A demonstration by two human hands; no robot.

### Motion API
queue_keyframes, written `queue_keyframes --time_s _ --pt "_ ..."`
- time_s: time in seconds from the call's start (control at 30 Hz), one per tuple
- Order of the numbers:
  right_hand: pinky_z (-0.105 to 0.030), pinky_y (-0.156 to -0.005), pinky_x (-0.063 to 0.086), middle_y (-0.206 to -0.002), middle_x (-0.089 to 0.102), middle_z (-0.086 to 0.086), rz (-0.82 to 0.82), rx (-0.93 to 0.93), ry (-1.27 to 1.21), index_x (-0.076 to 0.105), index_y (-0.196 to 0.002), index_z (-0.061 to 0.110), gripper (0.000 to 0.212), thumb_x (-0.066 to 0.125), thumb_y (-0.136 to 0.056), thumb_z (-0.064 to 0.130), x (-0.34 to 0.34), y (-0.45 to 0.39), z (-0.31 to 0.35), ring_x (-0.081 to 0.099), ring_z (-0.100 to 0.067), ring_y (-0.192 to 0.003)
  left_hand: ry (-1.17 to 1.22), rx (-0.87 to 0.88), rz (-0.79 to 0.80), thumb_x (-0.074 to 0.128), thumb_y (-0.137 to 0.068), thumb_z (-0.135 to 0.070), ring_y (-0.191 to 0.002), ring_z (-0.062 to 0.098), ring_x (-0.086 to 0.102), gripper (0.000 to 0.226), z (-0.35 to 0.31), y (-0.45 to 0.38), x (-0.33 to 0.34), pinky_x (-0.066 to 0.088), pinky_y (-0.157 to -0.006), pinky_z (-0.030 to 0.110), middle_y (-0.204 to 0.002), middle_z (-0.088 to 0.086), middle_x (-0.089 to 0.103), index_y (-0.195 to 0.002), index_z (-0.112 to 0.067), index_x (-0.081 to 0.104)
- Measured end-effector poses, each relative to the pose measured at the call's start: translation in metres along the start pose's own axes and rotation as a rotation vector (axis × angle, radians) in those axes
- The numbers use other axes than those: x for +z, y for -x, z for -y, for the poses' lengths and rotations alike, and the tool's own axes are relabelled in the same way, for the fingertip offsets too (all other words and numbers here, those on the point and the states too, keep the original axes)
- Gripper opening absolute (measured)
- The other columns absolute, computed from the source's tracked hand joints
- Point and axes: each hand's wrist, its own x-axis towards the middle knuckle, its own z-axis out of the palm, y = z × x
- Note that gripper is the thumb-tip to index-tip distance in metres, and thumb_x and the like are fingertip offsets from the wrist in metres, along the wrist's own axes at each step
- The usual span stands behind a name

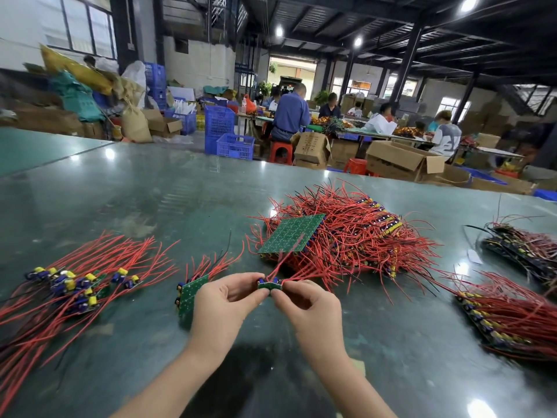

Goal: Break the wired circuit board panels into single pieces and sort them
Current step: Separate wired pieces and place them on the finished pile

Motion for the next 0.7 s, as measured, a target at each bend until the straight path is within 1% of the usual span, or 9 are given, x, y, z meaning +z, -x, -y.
queue_keyframes --time_s 0.17,0.3,0.37,0.43,0.5,0.57,0.6,0.67,0.7 --pt "-0.004 -0.07 0.042 -0.075 0.068 0.017 -0.088 -0.02 0.033 0.076 -0.08 0.019 0.012 0.079 -0.074 0.008 0.004 0.002 0.0 0.062 0.007 -0.074 -0.016 0.035 -0.053 0.076 -0.068 0.009 -0.075 0.009 0.07 0.032 0.002 -0.002 0.001 0.054 -0.072 0.016 -0.08 0.001 0.076 -0.078 -0.021 0.075" --pt "-0.008 -0.072 0.047 -0.076 0.071 0.012 -0.177 0.158 -0.117 0.068 -0.075 0.032 0.022 0.077 -0.077 0.012 -0.009 -0.008 -0.002 0.063 0.006 -0.072 0.009 0.028 -0.163 0.075 -0.071 0.007 -0.075 0.007 0.068 0.03 0.003 -0.009 -0.007 0.052 -0.072 0.013 -0.081 -0.001 0.075 -0.081 -0.02 0.073" --pt "-0.017 -0.071 0.051 -0.074 0.071 0.009 -0.115 0.26 -0.256 0.069 -0.078 0.027 0.017 0.072 -0.081 0.01 -0.011 -0.011 0.0 0.064 -0.003 -0.07 -0.12 0.069 -0.121 0.074 -0.072 0.01 -0.075 0.003 0.068 0.033 0.003 -0.01 -0.01 0.05 -0.072 0.01 -0.081 -0.006 0.075 -0.082 -0.022 0.072" --pt "-0.02 -0.064 0.05 -0.069 0.068 0.004 -0.029 0.329 -0.418 0.068 -0.081 0.019 0.012 0.065 -0.086 0.009 -0.008 -0.009 0.006 0.06 -0.007 -0.062 -0.303 0.109 -0.032 0.073 -0.072 0.012 -0.077 0.0 0.067 0.038 0.005 -0.006 -0.009 0.05 -0.076 0.012 -0.08 -0.01 0.074 -0.082 -0.024 0.072" --pt "-0.02 -0.059 0.047 -0.065 0.064 0.001 0.053 0.336 -0.492 0.067 -0.074 0.017 0.016 0.06 -0.088 0.02 -0.006 -0.006 0.01 0.057 -0.009 -0.058 -0.498 0.201 0.036 0.073 -0.069 0.012 -0.08 -0.002 0.066 0.039 0.007 -0.001 -0.006 0.05 -0.082 0.014 -0.082 -0.013 0.073 -0.084 -0.024 0.074" --pt "-0.017 -0.058 0.045 -0.065 0.064 0.003 0.115 0.304 -0.491 0.068 -0.07 0.017 0.022 0.061 -0.081 0.035 -0.007 -0.005 0.014 0.054 -0.008 -0.059 -0.659 0.35 0.065 0.077 -0.062 0.012 -0.086 0.004 0.065 0.039 0.01 0.0 -0.004 0.046 -0.087 0.015 -0.089 -0.009 0.072 -0.089 -0.017 0.076" --pt "-0.015 -0.059 0.044 -0.067 0.065 0.005 0.131 0.276 -0.497 0.069 -0.072 0.016 0.022 0.063 -0.076 0.036 -0.008 -0.005 0.014 0.053 -0.006 -0.06 -0.734 0.414 0.072 0.078 -0.058 0.013 -0.091 0.011 0.063 0.042 0.011 -0.001 -0.004 0.042 -0.091 0.016 -0.094 -0.005 0.072 -0.092 -0.012 0.076" --pt "-0.013 -0.061 0.044 -0.072 0.068 0.007 0.145 0.233 -0.536 0.069 -0.08 0.013 0.012 0.065 -0.078 0.024 -0.009 -0.005 0.015 0.056 -0.001 -0.063 -0.815 0.462 0.048 0.074 -0.056 0.017 -0.1 0.02 0.054 0.051 0.01 -0.003 -0.004 0.032 -0.095 0.016 -0.103 -0.003 0.068 -0.101 -0.008 0.073" --pt "-0.011 -0.062 0.045 -0.076 0.07 0.009 0.155 0.217 -0.542 0.069 -0.083 0.014 0.006 0.063 -0.083 0.014 -0.009 -0.005 0.017 0.058 0.002 -0.066 -0.777 0.421 0.018 0.069 -0.06 0.019 -0.102 0.018 0.052 0.052 0.007 -0.003 -0.004 0.033 -0.093 0.015 -0.106 -0.006 0.066 -0.103 -0.01 0.072"
